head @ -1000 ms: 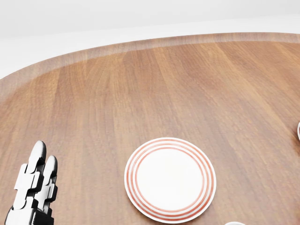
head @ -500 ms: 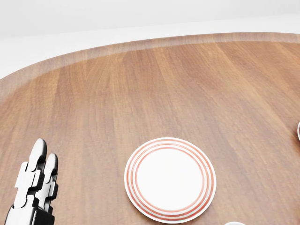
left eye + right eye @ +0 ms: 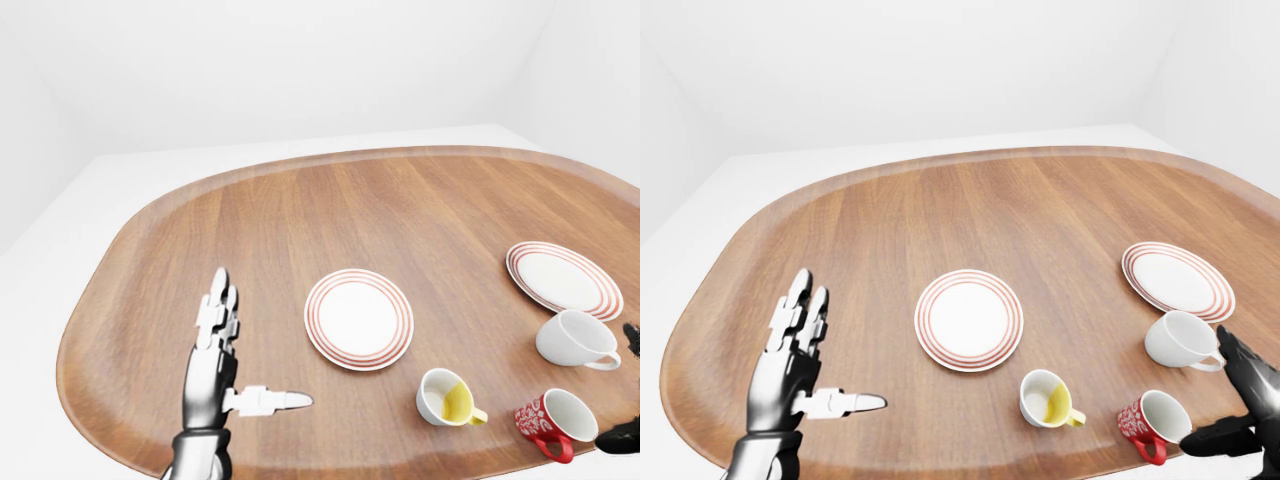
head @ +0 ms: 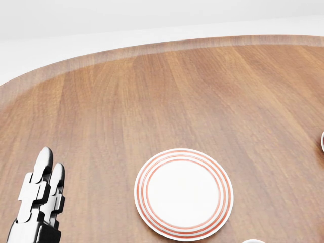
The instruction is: Put the red mug on the left plate.
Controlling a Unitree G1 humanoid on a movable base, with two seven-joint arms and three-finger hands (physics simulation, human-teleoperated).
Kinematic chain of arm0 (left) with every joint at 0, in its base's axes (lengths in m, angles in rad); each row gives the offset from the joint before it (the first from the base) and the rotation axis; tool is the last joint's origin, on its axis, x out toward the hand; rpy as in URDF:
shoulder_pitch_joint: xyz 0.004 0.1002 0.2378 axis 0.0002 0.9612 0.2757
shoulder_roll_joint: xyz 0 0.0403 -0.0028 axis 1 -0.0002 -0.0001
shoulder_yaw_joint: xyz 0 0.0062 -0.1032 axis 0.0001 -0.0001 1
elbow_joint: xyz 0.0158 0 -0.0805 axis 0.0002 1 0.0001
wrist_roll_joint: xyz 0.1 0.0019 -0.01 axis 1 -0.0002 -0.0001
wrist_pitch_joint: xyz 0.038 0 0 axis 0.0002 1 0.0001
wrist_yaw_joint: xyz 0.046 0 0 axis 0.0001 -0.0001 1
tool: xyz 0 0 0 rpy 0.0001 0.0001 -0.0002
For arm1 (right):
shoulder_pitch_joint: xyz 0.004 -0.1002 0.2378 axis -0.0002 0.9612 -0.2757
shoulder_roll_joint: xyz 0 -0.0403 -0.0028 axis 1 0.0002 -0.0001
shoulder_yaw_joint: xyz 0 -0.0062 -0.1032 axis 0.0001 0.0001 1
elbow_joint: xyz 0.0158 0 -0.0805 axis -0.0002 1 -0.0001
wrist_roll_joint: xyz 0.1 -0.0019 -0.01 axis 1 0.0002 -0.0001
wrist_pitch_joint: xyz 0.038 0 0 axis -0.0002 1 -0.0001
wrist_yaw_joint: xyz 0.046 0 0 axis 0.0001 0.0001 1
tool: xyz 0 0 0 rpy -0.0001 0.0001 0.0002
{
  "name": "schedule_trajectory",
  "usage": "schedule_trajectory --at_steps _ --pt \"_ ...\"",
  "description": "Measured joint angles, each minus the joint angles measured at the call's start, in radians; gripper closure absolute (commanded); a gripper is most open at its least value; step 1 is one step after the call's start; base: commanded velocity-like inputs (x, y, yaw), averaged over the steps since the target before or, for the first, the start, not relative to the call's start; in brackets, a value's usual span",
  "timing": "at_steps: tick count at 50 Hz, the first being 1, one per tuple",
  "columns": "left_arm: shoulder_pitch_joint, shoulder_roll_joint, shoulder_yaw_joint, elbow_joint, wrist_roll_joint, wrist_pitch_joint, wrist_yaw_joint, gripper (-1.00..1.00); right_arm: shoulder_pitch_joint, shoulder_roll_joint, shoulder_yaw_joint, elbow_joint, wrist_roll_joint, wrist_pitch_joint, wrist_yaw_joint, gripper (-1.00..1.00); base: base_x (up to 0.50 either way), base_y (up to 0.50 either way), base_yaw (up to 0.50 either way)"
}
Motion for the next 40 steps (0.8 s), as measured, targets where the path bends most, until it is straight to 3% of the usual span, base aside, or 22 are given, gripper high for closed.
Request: schedule_trajectory --at_steps 13,40 --pt "-0.003 0.0 0.001 -0.002 -0.001 0.0 0.0 -1.0 -0.031 -0.038 0.07 0.035 -0.026 0.0 0.0 -1.0 0.0 0.0 0.0" --pt "0.01 -0.001 0.005 -0.009 -0.002 0.0 0.003 -1.0 0.051 0.025 0.067 0.114 0.021 0.0 0.0 -1.0 0.0 0.0 0.0"
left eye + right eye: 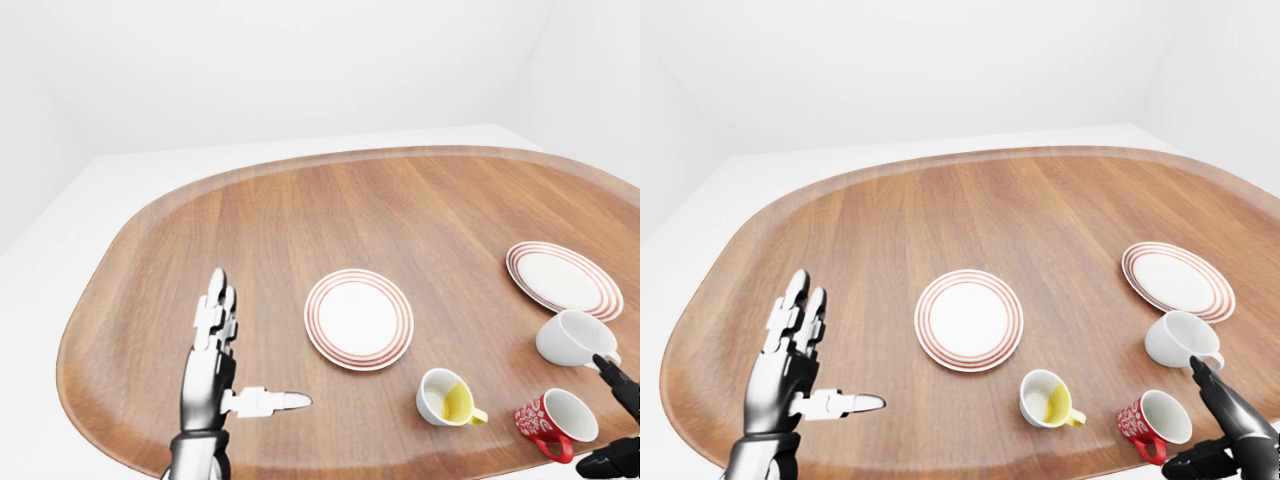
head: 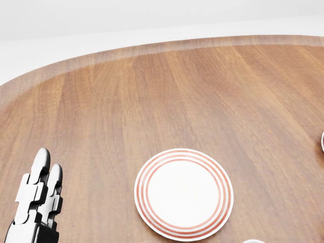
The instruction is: Put the red mug on the left plate.
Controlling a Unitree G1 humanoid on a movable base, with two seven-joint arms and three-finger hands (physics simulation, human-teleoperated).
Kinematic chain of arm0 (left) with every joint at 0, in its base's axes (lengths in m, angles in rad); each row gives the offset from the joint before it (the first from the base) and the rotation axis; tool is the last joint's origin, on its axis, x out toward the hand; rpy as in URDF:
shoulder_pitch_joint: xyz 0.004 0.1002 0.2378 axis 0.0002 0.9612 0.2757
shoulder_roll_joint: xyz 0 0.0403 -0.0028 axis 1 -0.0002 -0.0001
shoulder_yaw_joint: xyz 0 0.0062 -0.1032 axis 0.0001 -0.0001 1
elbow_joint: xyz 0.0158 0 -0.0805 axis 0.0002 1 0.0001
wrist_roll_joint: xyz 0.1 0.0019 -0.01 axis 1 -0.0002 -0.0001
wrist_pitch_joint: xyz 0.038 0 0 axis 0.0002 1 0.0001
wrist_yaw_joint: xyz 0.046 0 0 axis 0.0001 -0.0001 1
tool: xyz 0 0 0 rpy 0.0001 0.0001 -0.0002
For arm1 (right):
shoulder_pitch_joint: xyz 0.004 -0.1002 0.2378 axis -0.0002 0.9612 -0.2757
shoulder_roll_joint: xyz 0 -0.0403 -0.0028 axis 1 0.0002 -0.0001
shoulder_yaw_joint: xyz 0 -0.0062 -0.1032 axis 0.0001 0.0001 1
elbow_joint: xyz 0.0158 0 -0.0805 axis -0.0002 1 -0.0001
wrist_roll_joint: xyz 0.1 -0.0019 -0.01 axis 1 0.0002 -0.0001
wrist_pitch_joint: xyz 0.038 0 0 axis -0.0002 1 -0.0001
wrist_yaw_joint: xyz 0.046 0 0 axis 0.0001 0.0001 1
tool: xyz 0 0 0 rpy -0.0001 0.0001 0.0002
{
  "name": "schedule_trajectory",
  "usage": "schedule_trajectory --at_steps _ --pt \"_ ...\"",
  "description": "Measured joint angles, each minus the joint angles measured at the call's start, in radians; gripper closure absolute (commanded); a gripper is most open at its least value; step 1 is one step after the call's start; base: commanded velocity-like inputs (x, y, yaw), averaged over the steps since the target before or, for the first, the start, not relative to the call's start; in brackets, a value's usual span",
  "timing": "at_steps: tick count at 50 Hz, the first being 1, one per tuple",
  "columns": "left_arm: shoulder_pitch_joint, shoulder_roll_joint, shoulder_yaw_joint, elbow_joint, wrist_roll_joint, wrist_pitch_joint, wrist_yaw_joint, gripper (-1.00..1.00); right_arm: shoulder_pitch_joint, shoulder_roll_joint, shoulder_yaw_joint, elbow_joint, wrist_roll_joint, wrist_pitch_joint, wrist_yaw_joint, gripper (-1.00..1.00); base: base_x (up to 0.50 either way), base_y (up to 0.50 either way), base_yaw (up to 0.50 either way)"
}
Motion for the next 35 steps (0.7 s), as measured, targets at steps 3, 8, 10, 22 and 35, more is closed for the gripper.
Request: schedule_trajectory --at_steps 3,8,10,22,35 --pt "0.0 0.0 -0.001 0.0 0.001 0.0 0.001 -1.0 0.0 -0.002 0.005 0.013 0.001 0.0 0.0 -1.0 0.0 0.0 0.0" --pt "0.0 0.001 -0.004 0.0 0.003 0.0 0.003 -1.0 -0.007 -0.01 0.016 0.033 0.003 0.0 0.0 -1.0 0.0 0.0 0.0" --pt "0.0 0.002 -0.004 0.0 0.004 0.0 0.004 -1.0 -0.011 -0.014 0.023 0.042 0.003 0.0 0.0 -1.0 0.0 0.0 0.0" --pt "-0.005 0.005 -0.009 0.002 0.007 0.0 0.009 -1.0 -0.047 -0.043 0.09 0.105 0.011 0.0 0.0 -1.0 0.0 0.0 0.0" --pt "-0.009 0.005 -0.01 0.003 0.008 0.0 0.01 -1.0 -0.062 -0.065 0.138 0.191 0.049 0.0 -0.002 -1.0 0.0 0.0 0.0"
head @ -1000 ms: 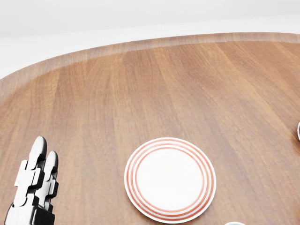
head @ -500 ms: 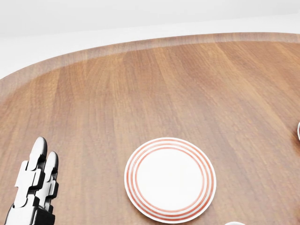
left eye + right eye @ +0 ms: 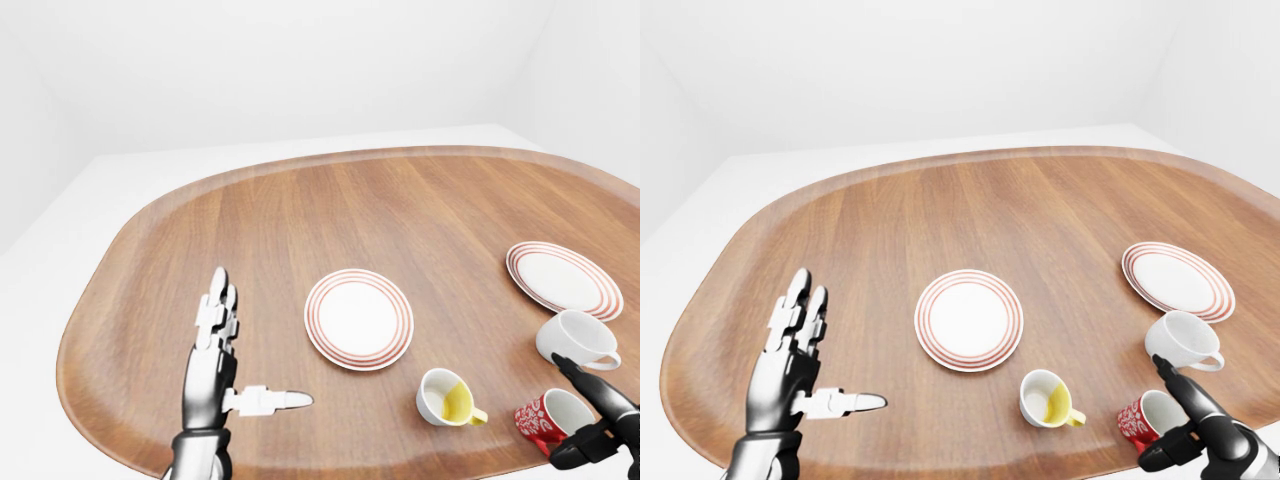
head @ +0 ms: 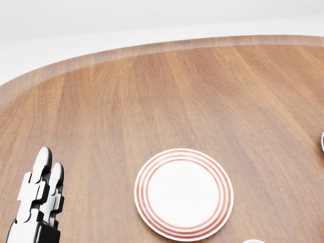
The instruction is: Put the red mug on the left plate.
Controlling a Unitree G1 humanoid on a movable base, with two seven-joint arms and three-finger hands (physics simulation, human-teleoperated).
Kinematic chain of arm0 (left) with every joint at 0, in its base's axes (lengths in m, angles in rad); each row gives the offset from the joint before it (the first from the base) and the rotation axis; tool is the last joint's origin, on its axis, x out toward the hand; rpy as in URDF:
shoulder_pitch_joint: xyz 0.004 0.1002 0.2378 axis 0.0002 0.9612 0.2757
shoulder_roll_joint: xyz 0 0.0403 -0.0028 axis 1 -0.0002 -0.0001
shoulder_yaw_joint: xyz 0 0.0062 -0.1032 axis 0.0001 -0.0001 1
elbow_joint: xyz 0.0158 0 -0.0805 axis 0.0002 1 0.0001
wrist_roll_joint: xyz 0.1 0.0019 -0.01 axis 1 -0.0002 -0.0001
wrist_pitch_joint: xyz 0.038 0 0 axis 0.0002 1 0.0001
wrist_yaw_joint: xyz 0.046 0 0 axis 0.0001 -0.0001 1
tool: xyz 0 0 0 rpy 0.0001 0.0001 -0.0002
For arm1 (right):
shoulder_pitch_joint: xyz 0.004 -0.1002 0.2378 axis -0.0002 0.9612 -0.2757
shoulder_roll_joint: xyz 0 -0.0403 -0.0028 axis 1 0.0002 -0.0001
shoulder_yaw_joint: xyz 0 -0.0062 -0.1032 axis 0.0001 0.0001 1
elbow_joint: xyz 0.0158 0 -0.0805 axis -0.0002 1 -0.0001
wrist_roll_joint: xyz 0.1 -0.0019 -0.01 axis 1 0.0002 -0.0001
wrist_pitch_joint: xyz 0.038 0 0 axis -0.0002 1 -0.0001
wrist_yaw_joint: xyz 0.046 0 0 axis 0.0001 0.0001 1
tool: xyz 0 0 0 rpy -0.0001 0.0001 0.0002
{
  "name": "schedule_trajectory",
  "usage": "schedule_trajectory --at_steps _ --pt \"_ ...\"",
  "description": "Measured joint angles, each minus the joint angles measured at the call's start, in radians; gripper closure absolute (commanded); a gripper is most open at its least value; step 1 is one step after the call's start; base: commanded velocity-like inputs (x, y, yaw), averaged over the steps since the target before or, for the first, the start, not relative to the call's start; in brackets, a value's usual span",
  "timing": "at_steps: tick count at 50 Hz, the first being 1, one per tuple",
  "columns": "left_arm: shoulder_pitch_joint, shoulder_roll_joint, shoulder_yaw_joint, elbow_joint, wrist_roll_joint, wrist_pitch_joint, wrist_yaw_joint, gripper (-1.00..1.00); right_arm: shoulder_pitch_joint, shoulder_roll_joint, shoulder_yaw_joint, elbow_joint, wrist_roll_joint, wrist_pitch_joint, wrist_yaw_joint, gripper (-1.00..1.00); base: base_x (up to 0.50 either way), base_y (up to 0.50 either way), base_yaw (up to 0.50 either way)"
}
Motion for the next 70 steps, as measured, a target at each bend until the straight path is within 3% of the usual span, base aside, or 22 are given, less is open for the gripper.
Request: schedule_trajectory --at_steps 10,11,12,16,36,45,52,60,65,70 --pt "-0.002 0.0 -0.001 0.0 0.001 0.0 0.0 -1.0 -0.001 -0.02 0.02 0.057 0.039 0.0 -0.022 -1.0 0.0 0.0 0.0" --pt "-0.002 0.0 -0.001 0.0 0.001 0.0 0.0 -1.0 -0.001 -0.022 0.02 0.061 0.042 0.0 -0.025 0.51 0.0 0.0 0.0" --pt "-0.002 0.0 -0.001 0.0 0.001 0.0 0.001 -1.0 0.0 -0.026 0.02 0.061 0.044 0.0 -0.03 1.0 0.0 0.0 0.0" --pt "-0.003 0.0 -0.001 -0.001 0.002 0.0 0.001 -1.0 0.003 -0.052 0.02 0.067 0.053 0.0 -0.039 1.0 0.0 0.0 0.0" --pt "-0.009 -0.002 0.001 0.0 0.001 0.0 -0.001 -1.0 0.045 -0.007 -0.009 0.022 0.056 0.0 0.002 1.0 0.0 0.0 0.0" --pt "-0.015 -0.004 0.004 0.004 0.0 0.0 -0.003 -1.0 -0.025 -0.037 0.003 -0.078 -0.041 0.0 0.002 1.0 0.0 0.0 0.0" --pt "-0.021 -0.009 0.017 0.008 -0.005 0.0 -0.008 -1.0 -0.176 -0.101 0.077 -0.183 -0.171 0.0 0.002 1.0 0.0 0.0 0.0" --pt "-0.02 -0.016 0.025 0.009 -0.004 0.0 -0.012 -1.0 -0.457 -0.162 0.24 -0.16 -0.332 0.0 0.002 1.0 0.0 0.0 0.0" --pt "-0.019 -0.018 0.03 0.009 -0.006 0.0 -0.013 -1.0 -0.613 -0.171 0.332 -0.095 -0.408 0.0 0.002 1.0 0.0 0.0 0.0" --pt "-0.015 -0.021 0.036 0.009 -0.009 0.0 -0.016 -1.0 -0.786 -0.118 0.441 0.062 -0.463 0.0 -0.01 1.0 0.0 0.0 0.0"
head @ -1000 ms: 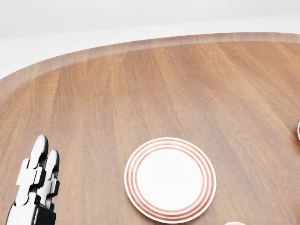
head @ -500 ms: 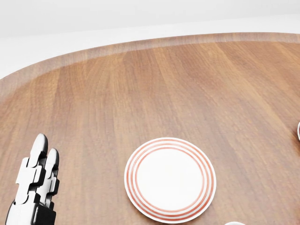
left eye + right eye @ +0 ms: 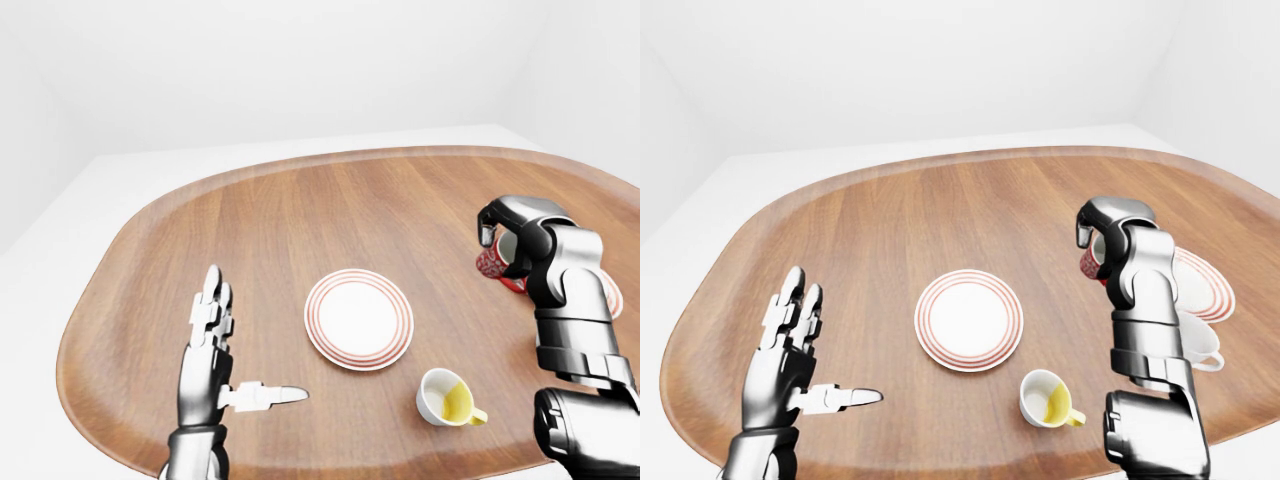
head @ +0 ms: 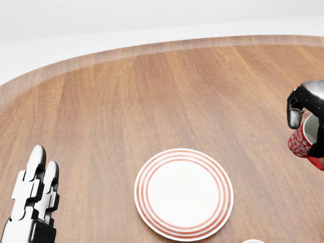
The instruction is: Put the red mug on the left plate.
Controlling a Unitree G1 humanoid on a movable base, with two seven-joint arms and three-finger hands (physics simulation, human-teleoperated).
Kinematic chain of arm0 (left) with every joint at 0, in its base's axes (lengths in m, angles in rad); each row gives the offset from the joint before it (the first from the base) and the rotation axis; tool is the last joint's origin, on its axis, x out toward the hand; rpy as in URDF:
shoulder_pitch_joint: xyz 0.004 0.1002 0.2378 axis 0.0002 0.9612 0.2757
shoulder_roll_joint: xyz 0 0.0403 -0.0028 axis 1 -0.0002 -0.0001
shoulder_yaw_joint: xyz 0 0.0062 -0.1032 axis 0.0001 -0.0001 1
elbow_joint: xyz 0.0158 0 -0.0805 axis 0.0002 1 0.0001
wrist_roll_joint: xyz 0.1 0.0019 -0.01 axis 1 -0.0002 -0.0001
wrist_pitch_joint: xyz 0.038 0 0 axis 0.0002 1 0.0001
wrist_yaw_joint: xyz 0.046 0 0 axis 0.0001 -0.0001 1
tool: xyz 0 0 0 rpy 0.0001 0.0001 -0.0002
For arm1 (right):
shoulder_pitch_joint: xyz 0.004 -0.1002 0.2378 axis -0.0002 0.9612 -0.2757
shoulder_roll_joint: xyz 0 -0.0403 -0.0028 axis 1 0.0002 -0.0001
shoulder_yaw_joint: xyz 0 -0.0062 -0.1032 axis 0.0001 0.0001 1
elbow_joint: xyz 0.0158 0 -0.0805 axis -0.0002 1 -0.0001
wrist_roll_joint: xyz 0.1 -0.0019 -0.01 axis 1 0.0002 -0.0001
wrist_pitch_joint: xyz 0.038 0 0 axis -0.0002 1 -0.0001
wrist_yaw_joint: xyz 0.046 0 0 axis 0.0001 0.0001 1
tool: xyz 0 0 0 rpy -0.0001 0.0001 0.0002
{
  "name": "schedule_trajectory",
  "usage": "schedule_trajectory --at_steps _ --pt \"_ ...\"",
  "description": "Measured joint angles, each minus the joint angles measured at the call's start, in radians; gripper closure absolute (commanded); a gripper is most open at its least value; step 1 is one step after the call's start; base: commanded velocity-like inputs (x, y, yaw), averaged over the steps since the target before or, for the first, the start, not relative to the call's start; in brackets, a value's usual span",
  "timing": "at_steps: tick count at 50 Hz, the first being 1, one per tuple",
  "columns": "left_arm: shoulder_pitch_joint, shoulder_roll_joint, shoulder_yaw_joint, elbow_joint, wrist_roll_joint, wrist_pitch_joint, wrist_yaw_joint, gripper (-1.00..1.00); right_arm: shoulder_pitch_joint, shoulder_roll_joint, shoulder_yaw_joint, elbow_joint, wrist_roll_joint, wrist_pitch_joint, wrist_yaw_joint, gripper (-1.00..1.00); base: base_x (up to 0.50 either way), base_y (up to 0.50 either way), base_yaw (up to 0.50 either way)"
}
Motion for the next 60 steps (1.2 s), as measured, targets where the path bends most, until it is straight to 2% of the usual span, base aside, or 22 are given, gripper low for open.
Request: schedule_trajectory --at_steps 6,12,15,19,25,34,43,60 --pt "0.003 -0.003 0.005 0.001 -0.003 0.0 -0.003 -1.0 -0.161 0.058 0.089 0.193 -0.04 0.0 -0.05 1.0 0.0 0.0 0.0" --pt "0.005 -0.005 0.009 0.001 -0.004 0.0 -0.006 -1.0 -0.264 0.097 0.143 0.326 -0.06 0.0 -0.093 1.0 0.0 0.0 0.0" --pt "0.005 -0.006 0.009 0.003 -0.003 0.0 -0.007 -1.0 -0.341 0.122 0.171 0.48 -0.071 0.0 -0.163 1.0 0.0 0.0 0.0" --pt "0.005 -0.006 0.01 0.006 -0.004 0.0 -0.008 -1.0 -0.424 0.189 0.209 0.655 -0.055 0.0 -0.247 1.0 0.0 0.0 0.0" --pt "0.004 -0.007 0.013 0.01 -0.007 0.0 -0.011 -1.0 -0.496 0.278 0.253 0.836 -0.027 0.0 -0.335 1.0 0.0 0.0 0.0" --pt "-0.001 -0.01 0.021 0.016 -0.013 0.0 -0.018 -1.0 -0.51 0.387 0.307 0.996 -0.025 0.0 -0.4 1.0 0.0 0.0 0.0" --pt "-0.006 -0.015 0.031 0.023 -0.019 0.0 -0.028 -1.0 -0.478 0.476 0.34 1.077 -0.091 0.0 -0.431 1.0 0.0 0.0 0.0" --pt "-0.009 -0.024 0.043 0.034 -0.025 0.0 -0.042 -1.0 -0.416 0.59 0.33 1.131 -0.229 0.0 -0.503 1.0 0.0 0.0 0.0"
